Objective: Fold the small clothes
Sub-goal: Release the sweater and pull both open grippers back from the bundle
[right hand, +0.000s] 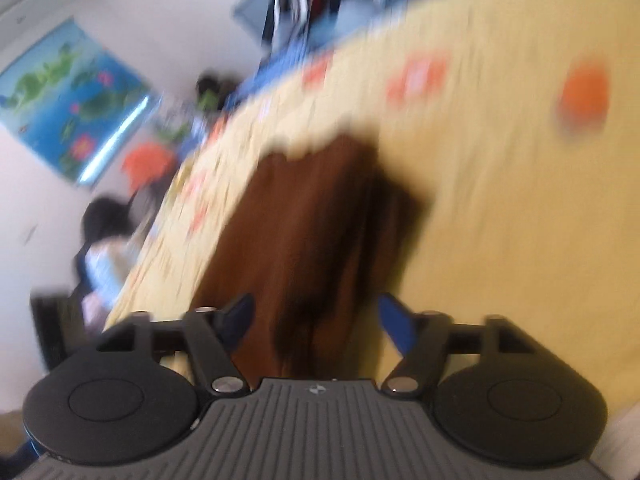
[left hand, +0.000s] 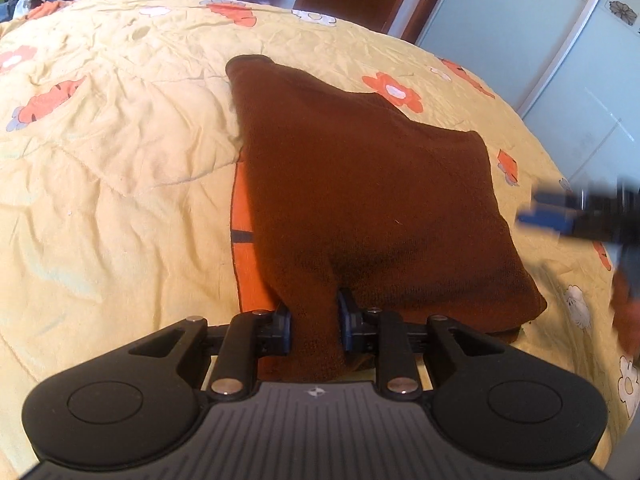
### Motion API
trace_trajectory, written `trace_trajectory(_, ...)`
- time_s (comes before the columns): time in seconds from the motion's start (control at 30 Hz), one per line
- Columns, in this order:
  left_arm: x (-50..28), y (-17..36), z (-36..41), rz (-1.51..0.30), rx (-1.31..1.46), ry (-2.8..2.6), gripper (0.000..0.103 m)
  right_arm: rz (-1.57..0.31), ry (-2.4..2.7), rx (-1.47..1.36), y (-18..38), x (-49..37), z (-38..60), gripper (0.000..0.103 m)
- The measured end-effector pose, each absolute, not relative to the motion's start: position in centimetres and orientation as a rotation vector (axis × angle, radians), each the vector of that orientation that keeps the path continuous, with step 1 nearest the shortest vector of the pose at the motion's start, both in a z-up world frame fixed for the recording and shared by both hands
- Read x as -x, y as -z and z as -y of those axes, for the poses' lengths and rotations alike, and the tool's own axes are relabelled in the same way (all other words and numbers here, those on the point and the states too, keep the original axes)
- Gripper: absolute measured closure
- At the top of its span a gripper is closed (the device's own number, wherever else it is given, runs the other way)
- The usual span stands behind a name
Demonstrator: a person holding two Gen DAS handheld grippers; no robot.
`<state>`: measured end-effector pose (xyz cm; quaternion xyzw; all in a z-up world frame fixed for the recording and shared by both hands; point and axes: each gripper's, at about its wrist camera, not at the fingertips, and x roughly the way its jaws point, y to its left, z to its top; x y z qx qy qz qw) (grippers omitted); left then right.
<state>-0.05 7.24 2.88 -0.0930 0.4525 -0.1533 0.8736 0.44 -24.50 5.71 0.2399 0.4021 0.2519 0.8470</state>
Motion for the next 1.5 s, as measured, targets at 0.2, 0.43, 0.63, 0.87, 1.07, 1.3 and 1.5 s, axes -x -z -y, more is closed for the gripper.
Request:
trace_trajectory(0.2, 0.2, -2.9, -7.1, -0.937, 0.191, 0.315, 0.080, -0.790, -0.577, -0.316, -8.6, -5.7, 19.5, 0.028)
trace_trajectory(0.43, 0.6, -2.8, -6.9, -0.900, 0.170, 0.318, 0.079, -0.887, -0.510, -0.021, -2.5, -9.8, 14.5, 0.000)
trace_trajectory(0.63, 4.3, -3.8, -7.2, -0.759, 0.100, 0.237, 0.055, -0.822, -0.451, -0.086, -5.4, -6.4, 16.3, 0.007)
trace_trajectory(0.87, 8.5, -3.4, -6.5, -0.720, 0.033, 0.179, 0.036, -0.728, -0.478, -0.197, -7.7, 4.4, 19.7, 0.001)
trace_trajectory(1.07, 6.6, -4.4, -4.7, -0.642, -0.020, 0.178, 0.036, -0.763, -0.510, -0.211, -6.8, 4.5, 17.9, 0.002)
trace_trajectory(1.3, 6.2, -3.6, -6.0, -0.699, -0.015, 0.121, 0.034, -0.887, -0.494, -0.190, -3.7, 3.5, 17.0, 0.003)
trace_trajectory(1.5, 9.8, -3.4, -6.5, -0.714, 0.095, 0.135, 0.036, -0.836, -0.372, -0.167, -4.8, 8.8, 19.8, 0.000)
